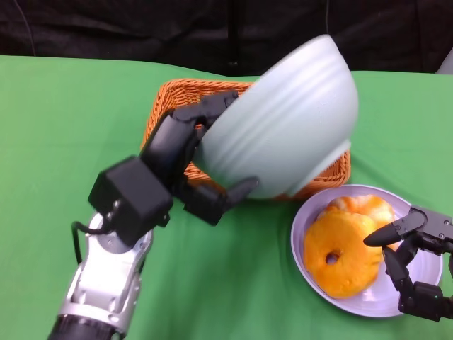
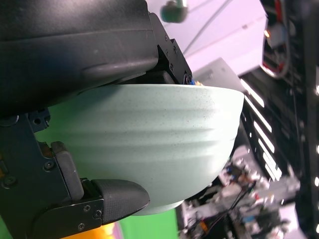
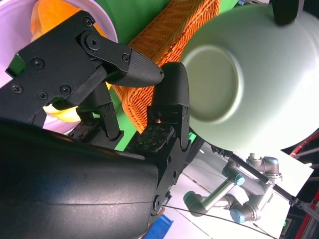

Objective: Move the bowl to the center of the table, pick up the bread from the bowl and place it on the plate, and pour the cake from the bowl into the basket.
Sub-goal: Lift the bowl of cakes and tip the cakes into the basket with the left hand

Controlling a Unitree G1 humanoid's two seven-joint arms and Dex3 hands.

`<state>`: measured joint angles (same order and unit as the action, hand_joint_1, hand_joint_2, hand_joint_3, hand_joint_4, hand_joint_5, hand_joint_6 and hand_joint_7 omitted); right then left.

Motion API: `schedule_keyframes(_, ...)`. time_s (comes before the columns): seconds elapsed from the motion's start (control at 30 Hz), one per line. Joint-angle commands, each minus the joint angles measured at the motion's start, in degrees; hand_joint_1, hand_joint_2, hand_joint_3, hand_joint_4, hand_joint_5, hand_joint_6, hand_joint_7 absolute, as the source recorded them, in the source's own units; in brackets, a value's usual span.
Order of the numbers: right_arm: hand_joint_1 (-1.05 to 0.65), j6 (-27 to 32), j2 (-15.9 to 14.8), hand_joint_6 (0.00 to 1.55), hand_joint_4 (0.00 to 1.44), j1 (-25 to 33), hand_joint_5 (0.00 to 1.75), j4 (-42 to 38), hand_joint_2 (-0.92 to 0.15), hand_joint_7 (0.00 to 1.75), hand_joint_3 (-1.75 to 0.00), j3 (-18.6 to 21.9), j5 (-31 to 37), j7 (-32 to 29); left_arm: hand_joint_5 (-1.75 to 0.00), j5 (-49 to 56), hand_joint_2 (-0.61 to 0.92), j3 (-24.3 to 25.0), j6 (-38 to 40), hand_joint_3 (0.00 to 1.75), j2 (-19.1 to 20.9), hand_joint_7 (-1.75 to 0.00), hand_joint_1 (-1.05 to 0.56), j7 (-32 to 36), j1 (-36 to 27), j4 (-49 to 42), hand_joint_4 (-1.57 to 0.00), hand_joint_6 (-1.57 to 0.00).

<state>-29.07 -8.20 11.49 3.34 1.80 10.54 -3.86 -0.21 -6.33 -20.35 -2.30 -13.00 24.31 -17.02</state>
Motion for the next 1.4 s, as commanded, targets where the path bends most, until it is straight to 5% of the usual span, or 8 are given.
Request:
schedule_keyframes(0.03, -0.19, 0.15, -0.13, 0.87, 0.9, 0.01, 1.44, -0.13, -0.47, 1.06, -1.12, 0.33, 0.03, 0.07, -1.75, -2.28, 0.26, 1.75, 3.03, 1.7, -1.79, -1.75, -0.1, 1.85, 2.98, -0.42, -1.05, -0.87)
schedule_keyframes(0.63, -0.2, -0.41, -0.15, 0.86, 0.9, -0.18, 1.46, -1.08, -0.46, 1.07, -1.11, 0.36, 0.27, 0.1, -1.75, -10.07, 0.25, 7.88, 15.35, 1.74, -13.72, -1.75, -0.12, 10.08, 9.86, -5.54, -1.04, -0.86)
schedule_keyframes(1.4, -0.18, -0.63, -0.07, 0.87, 0.9, 0.65, 1.42, -0.49, -0.46, 1.07, -1.11, 0.29, 0.18, 0.58, -1.75, -20.3, 0.28, 12.17, 24.09, 1.72, -17.05, -1.75, -0.12, 19.61, 14.06, -11.63, -1.03, -0.85)
